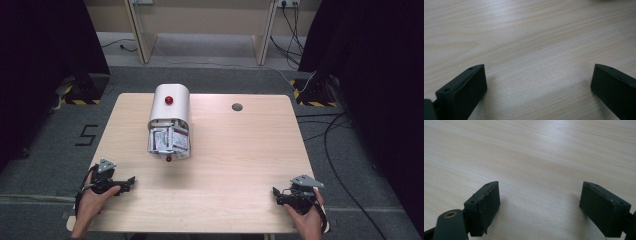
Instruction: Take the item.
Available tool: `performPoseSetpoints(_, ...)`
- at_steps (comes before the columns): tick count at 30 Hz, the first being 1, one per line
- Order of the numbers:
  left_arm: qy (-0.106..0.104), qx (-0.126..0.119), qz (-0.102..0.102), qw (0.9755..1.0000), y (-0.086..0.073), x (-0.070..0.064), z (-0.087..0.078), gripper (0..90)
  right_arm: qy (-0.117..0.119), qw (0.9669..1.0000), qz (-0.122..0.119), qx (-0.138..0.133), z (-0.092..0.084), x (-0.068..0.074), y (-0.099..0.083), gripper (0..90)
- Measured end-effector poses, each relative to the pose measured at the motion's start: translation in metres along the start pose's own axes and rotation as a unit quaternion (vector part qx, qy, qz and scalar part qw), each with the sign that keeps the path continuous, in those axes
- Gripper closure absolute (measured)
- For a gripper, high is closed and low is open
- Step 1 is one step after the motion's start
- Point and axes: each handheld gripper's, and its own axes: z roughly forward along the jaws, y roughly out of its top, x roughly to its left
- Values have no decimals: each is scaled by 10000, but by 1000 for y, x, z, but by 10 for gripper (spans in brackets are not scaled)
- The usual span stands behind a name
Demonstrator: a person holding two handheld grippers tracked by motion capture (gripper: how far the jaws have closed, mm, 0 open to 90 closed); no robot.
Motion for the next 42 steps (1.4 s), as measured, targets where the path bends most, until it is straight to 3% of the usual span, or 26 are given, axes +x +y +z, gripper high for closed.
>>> performPoseSetpoints(11, 1, 1, 0, 10000, 0, 0, 0, 0, -2, 10000, 1, 2, 0, 0, 0, 172)
performPoseSetpoints(18, 166, -24, -131, 9998, -2, -1, -3, 15, -2, 10000, 5, 3, 0, 0, 0, 172)
performPoseSetpoints(21, 157, -80, -162, 9997, -2, -3, -6, 133, -1, 10000, 6, 3, 0, 0, 0, 172)
performPoseSetpoints(26, 131, -96, -108, 9998, 1, -7, -13, 147, 0, 10000, 6, 3, 0, 0, 0, 172)
performPoseSetpoints(33, -1, -436, -141, 9989, 14, -19, -39, 163, 0, 10000, 3, 1, 0, 0, 0, 172)
performPoseSetpoints(42, -227, -818, -14, 9964, 39, -49, -77, 174, -2, 10000, 11, 2, 0, 0, 0, 171)
